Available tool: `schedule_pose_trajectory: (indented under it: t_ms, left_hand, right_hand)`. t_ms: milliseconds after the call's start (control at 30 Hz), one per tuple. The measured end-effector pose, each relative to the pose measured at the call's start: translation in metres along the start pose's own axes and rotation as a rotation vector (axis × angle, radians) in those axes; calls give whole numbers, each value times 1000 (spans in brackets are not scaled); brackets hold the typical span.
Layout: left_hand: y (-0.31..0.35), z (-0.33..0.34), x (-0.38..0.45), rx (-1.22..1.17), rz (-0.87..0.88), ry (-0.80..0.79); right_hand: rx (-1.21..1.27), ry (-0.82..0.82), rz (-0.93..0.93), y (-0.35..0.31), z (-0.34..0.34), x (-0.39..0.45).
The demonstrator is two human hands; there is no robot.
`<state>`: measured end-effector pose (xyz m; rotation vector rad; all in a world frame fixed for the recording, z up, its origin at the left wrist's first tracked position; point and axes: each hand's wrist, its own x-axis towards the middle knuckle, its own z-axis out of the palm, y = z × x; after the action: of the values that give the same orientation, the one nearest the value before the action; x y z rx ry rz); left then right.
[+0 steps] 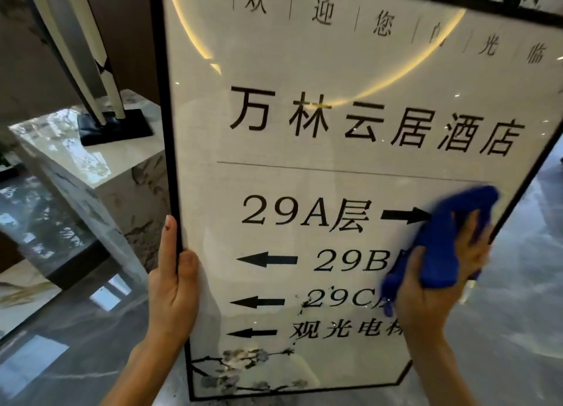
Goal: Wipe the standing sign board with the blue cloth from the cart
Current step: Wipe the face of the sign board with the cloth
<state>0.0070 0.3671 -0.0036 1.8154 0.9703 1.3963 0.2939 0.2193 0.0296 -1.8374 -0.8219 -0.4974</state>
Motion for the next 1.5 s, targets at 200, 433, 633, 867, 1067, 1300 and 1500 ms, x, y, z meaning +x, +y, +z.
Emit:
schedule_pose_trajectory:
  t_ms: [200, 433, 633, 867, 1067, 1300, 1500]
  left_hand:
    - [-5, 2, -5, 14, 59, -35]
    - [-13, 1, -4, -6, 86, -31]
    - [-10, 1, -3, -36, 54, -23]
    - [-23, 3, -24, 12, 68, 7]
    - [-31, 6, -43, -13, 99, 12]
    - [-41, 9, -46, -85, 45, -30]
    - [-50, 9, -52, -100, 43, -69]
  right_hand:
    - [-261, -163, -359, -66, 62, -92]
    - [-332, -419, -622, -106, 85, -167]
    - [-189, -402, -562, -70, 56, -122]
    - [67, -161, -69, 19, 1, -43]
    - [192, -81, 55, 43, -18, -40]
    - [44, -194, 152, -3, 49, -140]
    - [-411, -468, -698, -28, 91, -254]
